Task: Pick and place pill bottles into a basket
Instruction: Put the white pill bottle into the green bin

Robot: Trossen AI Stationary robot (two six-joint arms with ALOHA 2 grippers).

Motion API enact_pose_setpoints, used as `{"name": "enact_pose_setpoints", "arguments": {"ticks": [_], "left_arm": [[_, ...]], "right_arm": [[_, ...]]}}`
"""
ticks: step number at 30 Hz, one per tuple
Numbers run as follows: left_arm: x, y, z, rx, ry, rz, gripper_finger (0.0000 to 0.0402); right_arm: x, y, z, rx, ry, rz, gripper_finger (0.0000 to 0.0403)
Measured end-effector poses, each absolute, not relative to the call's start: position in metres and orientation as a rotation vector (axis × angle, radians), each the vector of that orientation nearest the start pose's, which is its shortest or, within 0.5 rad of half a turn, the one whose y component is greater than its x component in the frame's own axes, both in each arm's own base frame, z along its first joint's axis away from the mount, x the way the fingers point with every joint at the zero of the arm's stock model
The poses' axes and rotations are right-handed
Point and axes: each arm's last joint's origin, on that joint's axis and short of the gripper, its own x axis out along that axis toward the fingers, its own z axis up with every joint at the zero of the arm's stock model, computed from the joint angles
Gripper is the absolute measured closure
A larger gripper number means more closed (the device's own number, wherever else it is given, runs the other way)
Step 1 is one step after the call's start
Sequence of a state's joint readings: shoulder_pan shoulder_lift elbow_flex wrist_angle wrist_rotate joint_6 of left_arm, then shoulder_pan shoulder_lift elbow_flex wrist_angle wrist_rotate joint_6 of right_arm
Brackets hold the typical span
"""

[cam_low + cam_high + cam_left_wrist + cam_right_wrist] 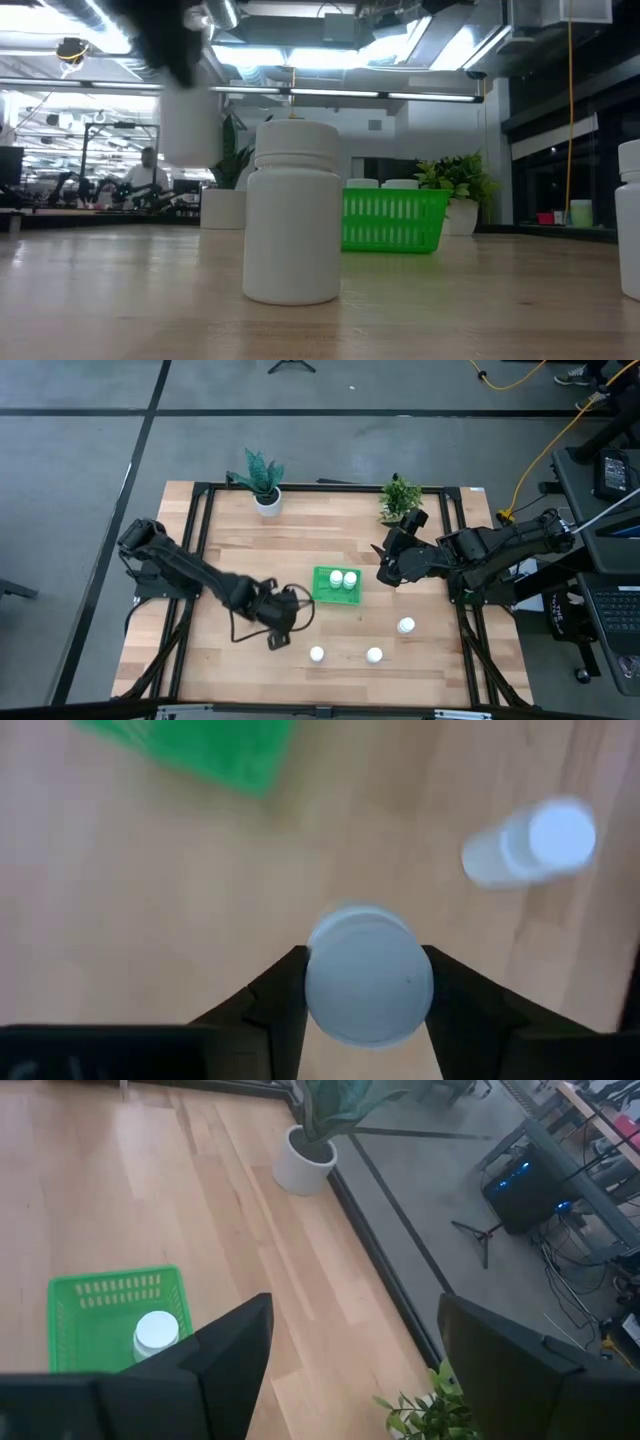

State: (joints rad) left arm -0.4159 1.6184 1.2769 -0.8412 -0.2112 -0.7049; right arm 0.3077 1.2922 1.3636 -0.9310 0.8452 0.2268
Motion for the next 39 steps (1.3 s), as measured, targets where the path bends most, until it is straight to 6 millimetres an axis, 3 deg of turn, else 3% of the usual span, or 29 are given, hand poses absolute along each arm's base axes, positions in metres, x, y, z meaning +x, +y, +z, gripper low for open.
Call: {"name": "enact_pose_setpoints", "arguments": {"ticks": [9, 17, 29, 39], "left_arm": [[0.321, -0.075, 0.285, -0.15, 1.029, 0.199, 0.0243], [0.331, -0.038, 0.285, -0.137, 1.046, 0.188, 0.0243], [0.338, -0.013, 0.283, -0.138, 1.023, 0.181, 0.0243], [0.357, -0.006, 0.263, -0.139, 1.025, 0.147, 0.0243]], "right_arm": [[0.239, 0.053, 0.368, -0.257, 0.666, -0.572, 0.0119], [0.237, 0.053, 0.367, -0.266, 0.688, -0.575, 0.0119], [0.237, 0.053, 0.366, -0.275, 0.697, -0.574, 0.0119], [0.237, 0.053, 0.366, -0.277, 0.7, -0.575, 0.0119]]}}
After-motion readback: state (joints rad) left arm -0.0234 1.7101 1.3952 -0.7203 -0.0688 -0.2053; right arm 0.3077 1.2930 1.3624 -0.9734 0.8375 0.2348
